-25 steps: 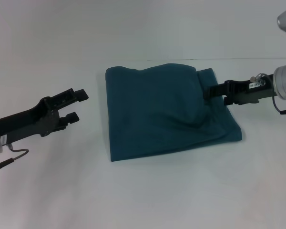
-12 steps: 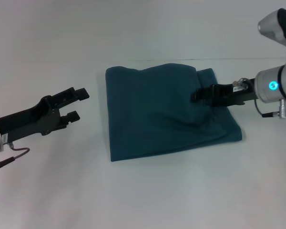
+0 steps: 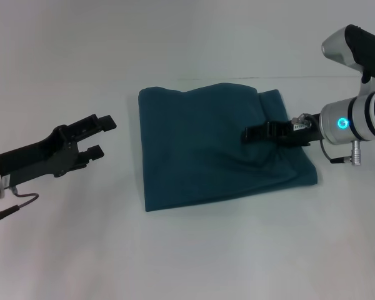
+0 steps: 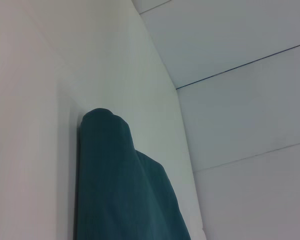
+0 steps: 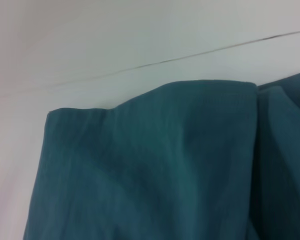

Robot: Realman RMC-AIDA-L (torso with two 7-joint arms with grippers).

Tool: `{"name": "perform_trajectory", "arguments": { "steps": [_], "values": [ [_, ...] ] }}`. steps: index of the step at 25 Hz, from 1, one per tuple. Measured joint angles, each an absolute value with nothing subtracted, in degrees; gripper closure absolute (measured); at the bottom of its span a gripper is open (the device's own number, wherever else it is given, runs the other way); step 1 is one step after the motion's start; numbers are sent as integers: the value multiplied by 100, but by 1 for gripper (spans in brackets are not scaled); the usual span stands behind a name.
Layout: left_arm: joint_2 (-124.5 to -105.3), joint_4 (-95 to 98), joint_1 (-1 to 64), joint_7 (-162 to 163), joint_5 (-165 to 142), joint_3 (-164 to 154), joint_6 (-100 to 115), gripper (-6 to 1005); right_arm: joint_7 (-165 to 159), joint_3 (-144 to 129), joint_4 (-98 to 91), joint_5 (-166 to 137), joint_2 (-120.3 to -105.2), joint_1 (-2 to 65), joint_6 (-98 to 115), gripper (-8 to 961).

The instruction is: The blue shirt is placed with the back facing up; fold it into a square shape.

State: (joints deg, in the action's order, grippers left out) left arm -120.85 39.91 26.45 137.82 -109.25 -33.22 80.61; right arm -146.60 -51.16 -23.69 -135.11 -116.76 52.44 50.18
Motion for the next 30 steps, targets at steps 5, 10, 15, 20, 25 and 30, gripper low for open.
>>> {"name": "perform_trajectory", "arguments": {
  "steps": [5, 10, 15, 20, 25, 30],
  "values": [
    [-12085, 3990, 2645, 13781, -10921, -3322, 8059, 50, -14681, -5153, -2361, -13520, -11674, 5236, 5009, 164],
    [-12091, 3990, 2645, 13780, -10918, -3322, 8050, 50, -14685, -5197, -2358, -13521, -11669, 5210, 4993, 175],
    [-12101, 3982, 2647, 13750, -10910, -3322, 8025, 50, -14662, -5193, -2362, -13502, -11747, 5210, 4976, 185],
    [-12102, 3976, 2642, 13747, -10907, -3315, 8023, 50, -14637, -5167, -2428, -13495, -11813, 5200, 4941, 215],
    [-12103, 3972, 2629, 13746, -10904, -3302, 8023, 51, -14625, -5103, -2437, -13419, -11793, 5192, 4971, 319],
    [-12103, 3972, 2636, 13740, -10898, -3250, 8024, 51, -14624, -5099, -2440, -13411, -11779, 5186, 4976, 423]
  ]
}}
